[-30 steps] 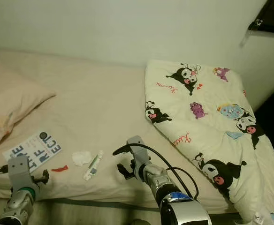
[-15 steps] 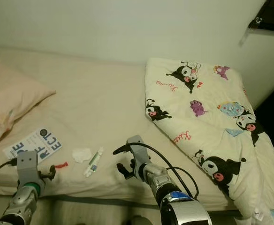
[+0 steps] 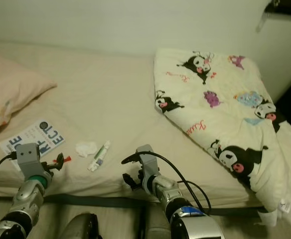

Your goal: Clean up the room

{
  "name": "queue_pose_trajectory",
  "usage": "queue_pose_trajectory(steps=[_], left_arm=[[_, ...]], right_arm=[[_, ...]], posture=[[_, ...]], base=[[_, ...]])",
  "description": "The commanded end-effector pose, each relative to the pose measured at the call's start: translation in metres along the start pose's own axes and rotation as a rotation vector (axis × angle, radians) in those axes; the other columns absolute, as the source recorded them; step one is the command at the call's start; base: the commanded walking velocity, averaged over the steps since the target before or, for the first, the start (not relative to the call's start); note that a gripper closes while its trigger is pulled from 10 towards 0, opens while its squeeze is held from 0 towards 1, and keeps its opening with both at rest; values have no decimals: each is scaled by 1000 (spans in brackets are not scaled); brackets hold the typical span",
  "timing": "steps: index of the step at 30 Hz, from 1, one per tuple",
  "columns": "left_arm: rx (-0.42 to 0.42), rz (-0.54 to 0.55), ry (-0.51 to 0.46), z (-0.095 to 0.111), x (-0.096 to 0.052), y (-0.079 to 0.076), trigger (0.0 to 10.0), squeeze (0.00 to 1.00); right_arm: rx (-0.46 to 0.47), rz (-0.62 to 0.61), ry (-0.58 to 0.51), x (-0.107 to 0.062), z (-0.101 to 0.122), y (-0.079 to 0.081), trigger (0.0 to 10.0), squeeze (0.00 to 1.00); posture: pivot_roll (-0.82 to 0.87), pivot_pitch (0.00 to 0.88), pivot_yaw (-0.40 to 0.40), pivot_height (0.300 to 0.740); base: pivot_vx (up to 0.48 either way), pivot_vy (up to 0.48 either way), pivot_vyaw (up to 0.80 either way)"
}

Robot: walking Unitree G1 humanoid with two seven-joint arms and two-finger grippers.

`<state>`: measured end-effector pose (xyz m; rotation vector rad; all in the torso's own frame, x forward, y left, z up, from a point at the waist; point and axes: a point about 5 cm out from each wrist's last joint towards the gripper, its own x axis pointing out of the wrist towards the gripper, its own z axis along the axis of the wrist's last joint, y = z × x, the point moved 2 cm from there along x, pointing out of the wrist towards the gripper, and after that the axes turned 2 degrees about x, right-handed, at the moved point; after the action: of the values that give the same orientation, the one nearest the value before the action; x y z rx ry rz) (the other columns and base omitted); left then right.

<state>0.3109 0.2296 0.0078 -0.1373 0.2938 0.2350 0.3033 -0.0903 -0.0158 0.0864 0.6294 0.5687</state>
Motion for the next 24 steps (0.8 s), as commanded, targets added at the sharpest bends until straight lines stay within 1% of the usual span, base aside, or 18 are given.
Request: queue_pose_trajectory(steps=[1,3,5,6,7,8,9,10,12,14,15,17,18,19,20,21,23,24], left_arm=[[-49,-14,-60,15,5,-5,10000,0],[-49,-14,-60,15,5,-5,10000,0],[-59,-29,-82,21,7,-8,10000,0],[-32,-48,-104,26,8,-13,10000,0],[-32,-48,-104,26,8,-13,10000,0],[62,-77,-135,33,10,-21,10000,0],[62,-77,-135,33,10,-21,10000,0],[133,-86,-170,40,11,-26,10000,0],[331,-94,-239,53,12,-31,10000,0],[331,-94,-239,53,12,-31,10000,0],[407,-94,-260,56,12,-31,10000,0],[407,-94,-260,56,12,-31,10000,0],[459,-63,-245,57,14,-22,10000,0],[459,-63,-245,57,14,-22,10000,0],[481,-25,-218,56,15,-11,10000,0],[481,-25,-218,56,15,-11,10000,0],[403,82,-126,48,15,16,10000,0],[337,126,-83,43,13,27,10000,0]], right_arm=[[13,16,-24,0,1,2,10000,0],[13,16,-24,0,1,2,10000,0],[5,21,-15,0,0,3,10000,0],[2,26,-7,1,-3,5,10000,0],[2,26,-7,1,-3,5,10000,0],[2,34,-3,1,-5,7,10000,0],[2,34,-3,1,-5,7,10000,0],[0,49,0,1,-9,10,10000,0],[16,78,-22,0,-12,14,10000,0],[16,78,-22,0,-12,14,10000,0],[22,88,-33,-1,-14,15,10000,0],[22,88,-33,-1,-14,15,10000,0],[27,94,-49,-3,-14,14,10000,0],[27,94,-49,-3,-14,14,10000,0],[28,98,-61,-4,-14,13,10000,0],[28,98,-61,-4,-14,13,10000,0],[14,102,-85,-6,-10,10,10000,0],[10,104,-104,-7,-6,9,10000,0]], posture=[[-65,40,40,630],[-65,40,40,630],[-69,51,46,630],[-66,66,49,625],[-66,66,49,625],[-69,80,53,620],[-69,80,53,620],[-77,95,62,615],[-94,123,71,605],[-94,123,71,605],[-100,136,74,601],[-100,136,74,601],[-112,156,81,601],[-112,156,81,601],[-121,177,87,601],[-121,177,87,601],[-133,204,96,592],[-138,218,97,587]], base=[[0,0,0],[0,0,0],[0,0,0],[0,0,0],[0,0,0],[0,0,0],[0,0,0],[0,0,0],[0,0,0],[0,0,0],[0,0,0],[0,0,0],[0,0,0],[0,0,0],[0,0,0],[0,0,0],[0,0,0],[0,0,0]])
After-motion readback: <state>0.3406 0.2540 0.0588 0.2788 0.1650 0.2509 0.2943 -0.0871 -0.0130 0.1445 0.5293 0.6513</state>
